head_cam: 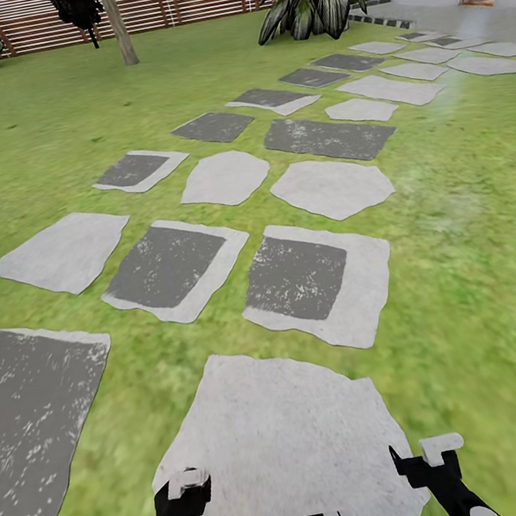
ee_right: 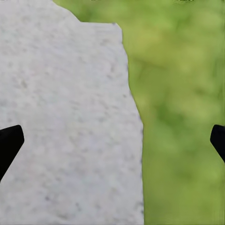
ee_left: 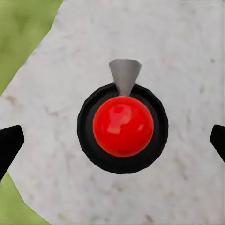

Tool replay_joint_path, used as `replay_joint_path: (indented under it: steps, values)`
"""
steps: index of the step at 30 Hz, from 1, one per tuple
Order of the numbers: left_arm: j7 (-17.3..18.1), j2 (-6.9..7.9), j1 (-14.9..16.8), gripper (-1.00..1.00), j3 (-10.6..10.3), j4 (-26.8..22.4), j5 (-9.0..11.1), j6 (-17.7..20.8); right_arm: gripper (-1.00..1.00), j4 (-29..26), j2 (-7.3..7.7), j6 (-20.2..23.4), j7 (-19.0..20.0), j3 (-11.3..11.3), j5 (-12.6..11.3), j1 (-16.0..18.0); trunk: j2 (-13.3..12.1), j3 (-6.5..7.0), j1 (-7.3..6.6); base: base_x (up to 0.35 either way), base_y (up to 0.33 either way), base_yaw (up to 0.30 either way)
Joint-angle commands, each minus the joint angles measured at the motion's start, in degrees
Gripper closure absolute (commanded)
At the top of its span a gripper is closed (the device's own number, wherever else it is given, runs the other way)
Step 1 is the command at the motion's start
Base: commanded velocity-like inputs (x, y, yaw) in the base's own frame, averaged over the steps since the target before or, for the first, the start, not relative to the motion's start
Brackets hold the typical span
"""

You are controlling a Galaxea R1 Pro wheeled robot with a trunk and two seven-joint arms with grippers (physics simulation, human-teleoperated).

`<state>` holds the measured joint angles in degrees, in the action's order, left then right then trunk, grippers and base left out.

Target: Pick up the pesticide atomizer in the garden and spray insectifuge to fully cover both potted plants in the garden.

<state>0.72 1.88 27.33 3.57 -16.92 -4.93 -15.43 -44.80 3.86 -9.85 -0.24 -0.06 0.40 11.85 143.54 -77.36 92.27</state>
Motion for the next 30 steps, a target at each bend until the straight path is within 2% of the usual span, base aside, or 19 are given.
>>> replay_joint_path:
  steps: [1, 8, 9, 28, 30]
  values:
    - [0.1, 0.0, 0.0, -1.0, 0.4, 0.0, -0.5, -0.2, -1.0, 0.0, 0.0, -0.2, 0.0, 0.0, 0.0, 0.0, 0.0, -0.03, -0.01, 0.02, 0.0, 0.0]
    - [0.1, -0.03, 0.0, -1.0, 0.4, 0.1, -0.5, -0.3, -1.0, 0.1, 0.0, -0.2, 0.0, 0.0, 0.0, 0.0, 0.0, -0.03, -0.01, 0.004, 0.0, 0.0]
    - [0.1, -0.03, 0.0, 1.0, 0.4, 0.1, -0.5, -0.3, -1.0, 0.1, 0.0, -0.2, 0.0, 0.0, 0.0, 0.0, 0.0, -0.03, -0.01, 0.0, 0.0, 0.0]
    - [0.1, -0.03, 0.0, 1.0, 0.4, -0.2, -0.4, -0.2, -1.0, 0.1, 0.0, -0.2, 0.0, 0.1, 0.0, 0.0, 0.0, -0.03, -0.01, 0.0, 0.0, 0.0]
    - [0.1, -0.03, 0.0, 1.0, 0.4, -0.2, -0.4, -0.2, -1.0, 0.1, 0.0, -0.2, 0.0, 0.1, 0.0, 0.0, 0.0, 0.41, -0.06, 0.0, 0.0, 0.0]
